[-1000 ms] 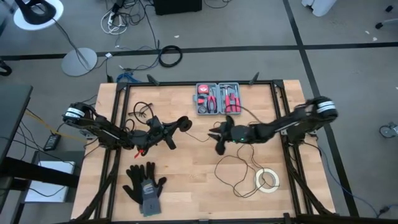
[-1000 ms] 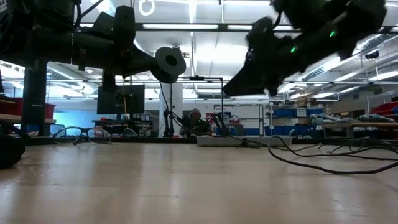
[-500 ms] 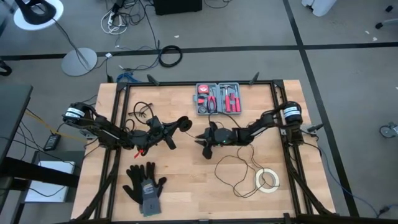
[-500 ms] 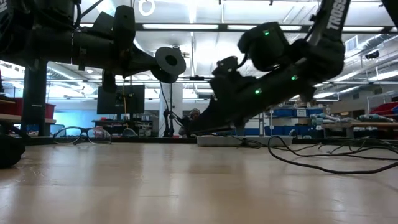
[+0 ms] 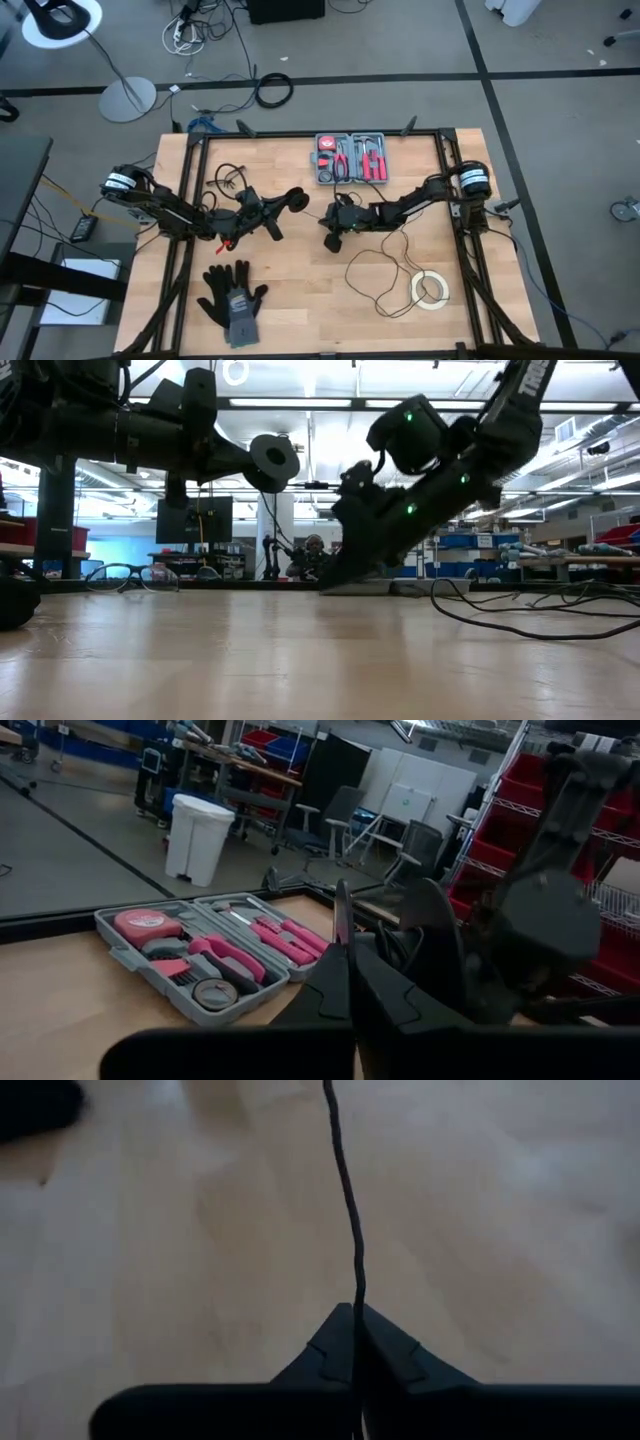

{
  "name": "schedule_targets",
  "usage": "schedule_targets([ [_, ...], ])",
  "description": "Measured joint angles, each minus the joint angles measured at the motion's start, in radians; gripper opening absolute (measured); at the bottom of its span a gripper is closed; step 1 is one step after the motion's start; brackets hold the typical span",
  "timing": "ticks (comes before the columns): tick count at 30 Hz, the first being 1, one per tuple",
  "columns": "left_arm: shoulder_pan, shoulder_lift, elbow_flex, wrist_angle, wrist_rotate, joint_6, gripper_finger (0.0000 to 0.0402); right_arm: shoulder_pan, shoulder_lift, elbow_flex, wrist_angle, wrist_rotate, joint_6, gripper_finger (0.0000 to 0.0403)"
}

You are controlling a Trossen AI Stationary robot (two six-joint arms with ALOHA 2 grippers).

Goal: Coil cords
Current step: Coil the black wire onto the black spool

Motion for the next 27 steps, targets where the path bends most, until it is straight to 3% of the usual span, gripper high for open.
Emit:
schedule_targets([
  [7,0.0,0.0,0.0,-0.016,0.034,0.0,0.0,-0.053,-0.217,0.0,-0.256,0.056,0.046,0.0001],
  [15,0.0,0.0,0.0,-0.065,0.016,-0.005,0.0,-0.063,-0.406,0.067,-0.29,0.061,-0.072,0.0001],
  [19,0.0,0.0,0.001,-0.074,-0.004,-0.004,0.0,-0.064,-0.367,0.196,-0.345,0.059,-0.14,0.0001],
  [27,0.0,0.0,0.003,-0.115,-0.04,-0.046,0.0,-0.009,-0.132,0.447,-0.403,-0.047,-0.224,0.0],
])
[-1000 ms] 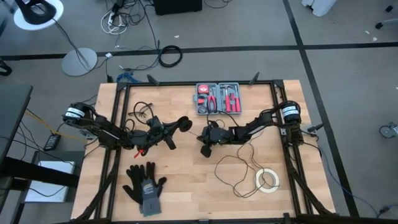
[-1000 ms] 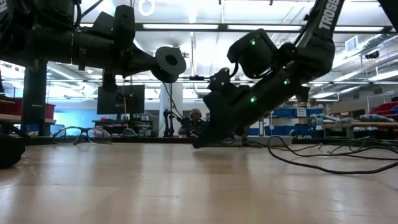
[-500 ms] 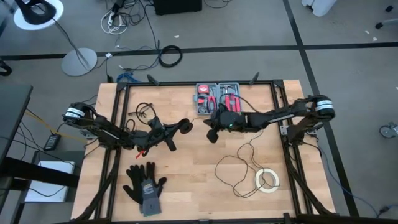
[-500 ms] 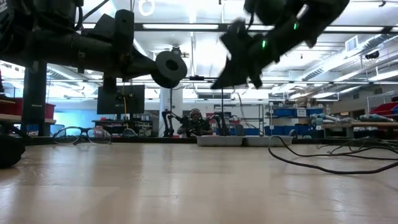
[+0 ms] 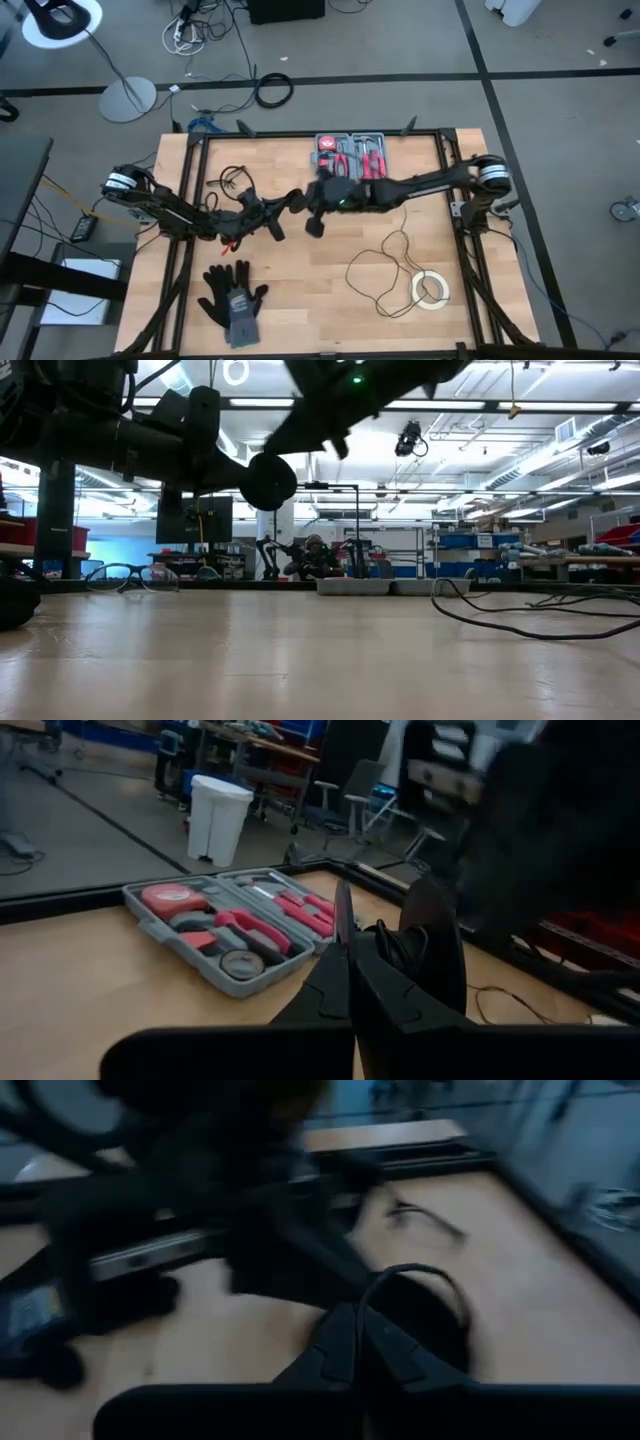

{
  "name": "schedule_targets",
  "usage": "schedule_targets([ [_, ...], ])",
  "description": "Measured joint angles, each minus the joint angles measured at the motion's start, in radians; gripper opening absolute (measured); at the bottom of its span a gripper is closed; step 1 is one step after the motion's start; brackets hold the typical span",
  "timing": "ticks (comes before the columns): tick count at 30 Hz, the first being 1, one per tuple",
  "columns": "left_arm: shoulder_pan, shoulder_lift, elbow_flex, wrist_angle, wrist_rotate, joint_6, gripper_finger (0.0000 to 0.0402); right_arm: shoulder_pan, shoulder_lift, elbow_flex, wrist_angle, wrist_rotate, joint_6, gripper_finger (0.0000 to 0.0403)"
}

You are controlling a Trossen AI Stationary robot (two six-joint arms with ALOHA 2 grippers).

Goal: Coil cords
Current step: Coil the black wire onto the black spool

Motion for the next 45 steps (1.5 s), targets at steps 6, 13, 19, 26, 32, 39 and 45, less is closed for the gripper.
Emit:
schedule_targets([
  [6,0.0,0.0,0.0,0.001,-0.05,-0.004,0.0,0.054,0.125,0.06,-0.003,-0.022,-0.01,0.0],
  [13,0.0,0.0,-0.001,0.071,-0.06,0.0,0.0,0.066,0.202,0.059,-0.123,-0.027,0.074,0.0014],
  [19,-0.005,0.0,-0.002,0.083,-0.06,0.004,0.0,0.068,0.21,0.004,-0.147,-0.028,0.149,0.005],
  [26,-0.017,0.0,-0.002,0.082,-0.061,0.005,0.0,0.081,0.159,-0.209,-0.018,-0.028,0.237,0.0086],
  [32,-0.021,0.0,-0.002,0.084,-0.063,0.005,0.0,0.105,-0.003,-0.535,0.332,-0.036,0.344,0.0097],
  [39,-0.021,0.0,-0.001,0.1,-0.063,0.006,0.0,0.11,-0.245,-0.836,0.338,-0.036,0.525,0.0094],
  [45,-0.021,0.0,-0.002,0.107,-0.063,0.007,0.0,0.109,-0.351,-0.909,0.418,-0.017,0.557,0.0093],
])
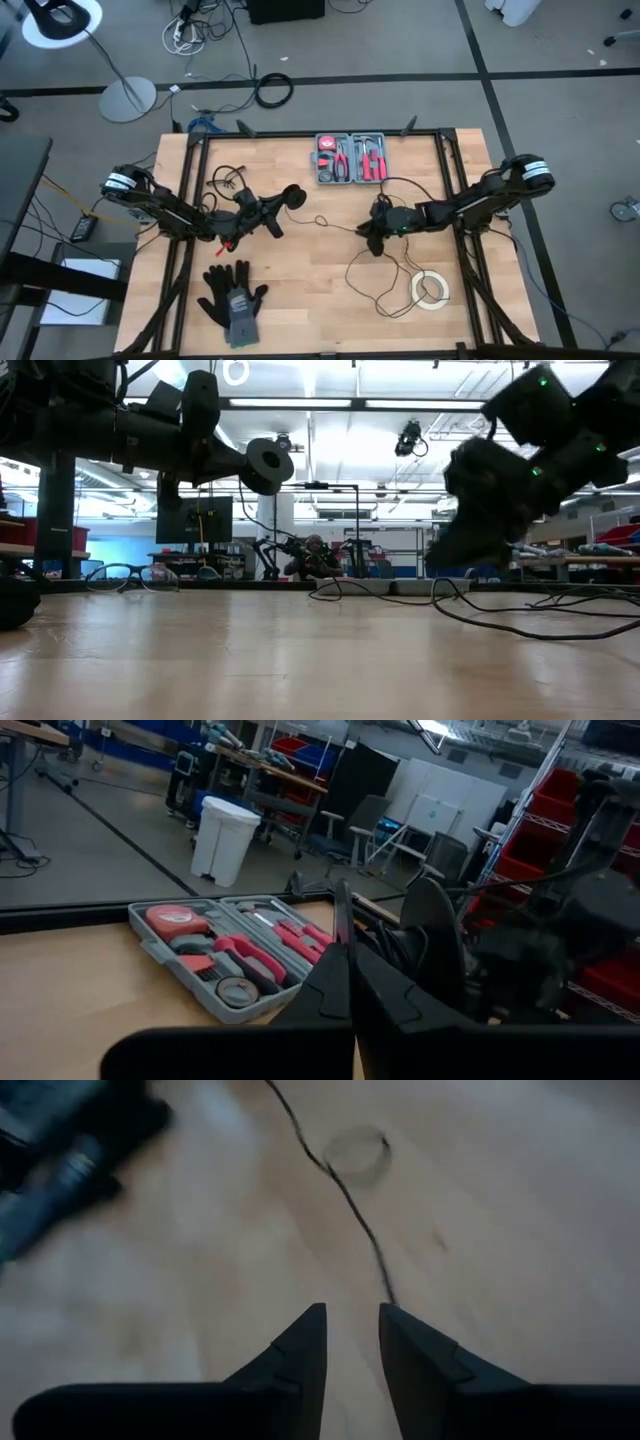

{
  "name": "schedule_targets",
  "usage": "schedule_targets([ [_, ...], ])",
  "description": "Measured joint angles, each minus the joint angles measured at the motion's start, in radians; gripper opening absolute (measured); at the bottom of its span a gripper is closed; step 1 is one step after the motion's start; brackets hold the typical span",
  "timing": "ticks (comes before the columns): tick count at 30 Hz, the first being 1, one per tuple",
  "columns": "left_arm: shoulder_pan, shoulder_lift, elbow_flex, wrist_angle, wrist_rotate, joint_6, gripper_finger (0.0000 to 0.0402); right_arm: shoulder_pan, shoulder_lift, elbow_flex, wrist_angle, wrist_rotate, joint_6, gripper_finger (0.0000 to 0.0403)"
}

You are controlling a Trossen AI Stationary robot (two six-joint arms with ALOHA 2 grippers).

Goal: Coil cords
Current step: Coil the black wire onto the black spool

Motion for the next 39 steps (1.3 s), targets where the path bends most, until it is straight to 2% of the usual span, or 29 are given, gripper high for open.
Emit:
schedule_targets([
  [5,0.0,0.0,0.0,0.003,-0.001,0.001,0.0,0.0,0.053,0.072,0.117,0.004,-0.165,0.0093],
  [10,0.0,0.0,0.0,0.006,-0.002,0.0,0.0,-0.005,0.199,0.219,0.109,0.018,-0.308,0.0092],
  [15,0.0,0.0,0.002,0.003,0.009,0.0,0.0,-0.019,0.337,0.361,0.087,0.018,-0.377,0.0091],
  [24,0.0,0.0,0.001,0.009,0.028,0.0,0.0,-0.062,0.427,0.466,0.017,0.023,-0.369,0.0082],
  [30,0.0,0.0,0.001,0.014,0.029,0.001,0.0,-0.065,0.425,0.462,-0.012,0.046,-0.376,0.0008],
  [35,0.0,0.0,0.001,0.015,0.03,0.001,0.0,-0.065,0.424,0.462,-0.024,0.049,-0.369,0.0007],
  [39,0.0,0.0,0.001,0.012,0.046,0.002,0.0,-0.076,0.39,0.463,-0.153,0.1,-0.314,0.0004],
])
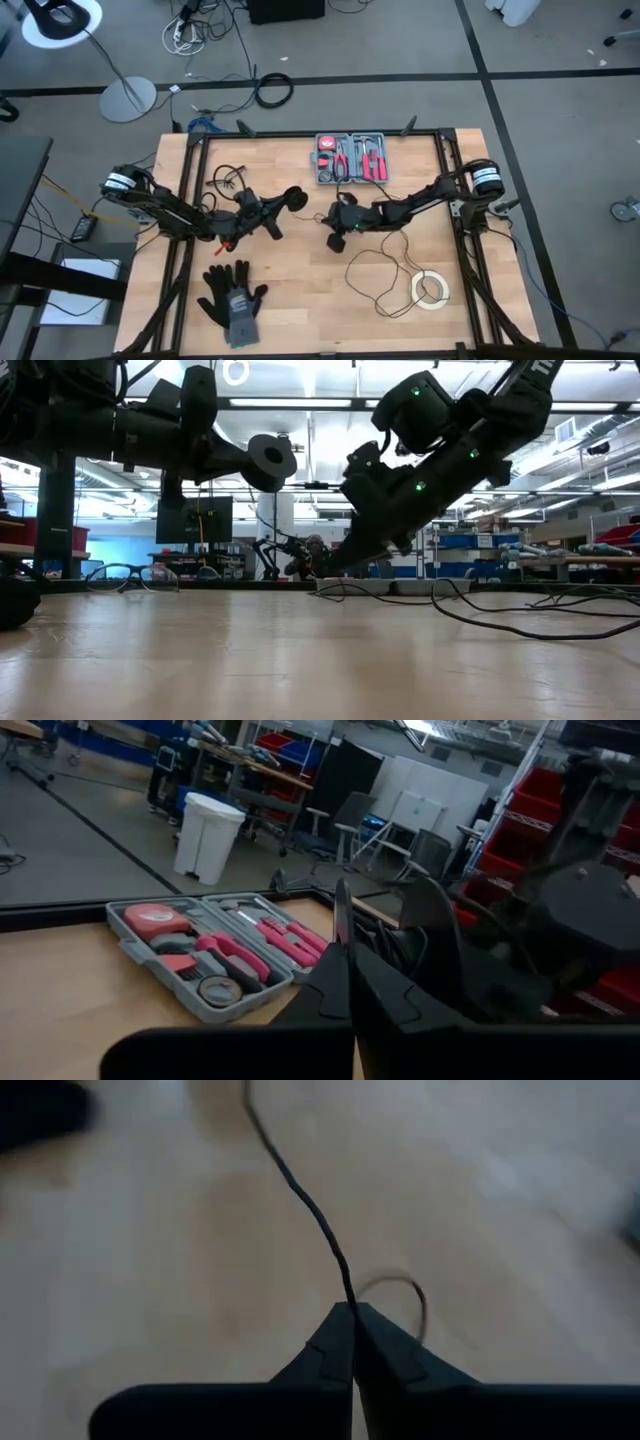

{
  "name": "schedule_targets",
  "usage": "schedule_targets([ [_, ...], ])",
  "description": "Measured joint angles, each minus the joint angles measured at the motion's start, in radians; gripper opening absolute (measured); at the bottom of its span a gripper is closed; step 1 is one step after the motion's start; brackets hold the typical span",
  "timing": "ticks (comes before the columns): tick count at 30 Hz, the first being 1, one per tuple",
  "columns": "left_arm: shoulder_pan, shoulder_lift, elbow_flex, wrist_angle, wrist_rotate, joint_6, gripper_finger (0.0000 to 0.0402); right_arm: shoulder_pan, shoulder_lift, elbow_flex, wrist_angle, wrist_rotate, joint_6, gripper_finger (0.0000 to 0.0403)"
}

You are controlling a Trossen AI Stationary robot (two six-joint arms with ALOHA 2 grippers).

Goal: Coil cords
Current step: Coil the black wire onto the black spool

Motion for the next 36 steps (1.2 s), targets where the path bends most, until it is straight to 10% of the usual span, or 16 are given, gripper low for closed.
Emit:
schedule_targets([
  [6,0.0,0.0,0.0,-0.012,0.045,0.054,0.0,-0.047,-0.137,-0.002,-0.253,0.044,0.069,0.0001],
  [17,0.0,0.0,0.0,-0.133,0.04,0.043,0.0,-0.085,-0.357,0.06,-0.2,0.052,-0.024,0.0001],
  [36,0.002,0.0,0.0,-0.145,-0.042,0.037,0.0,0.03,0.037,0.555,-0.306,-0.157,-0.202,0.0],
])
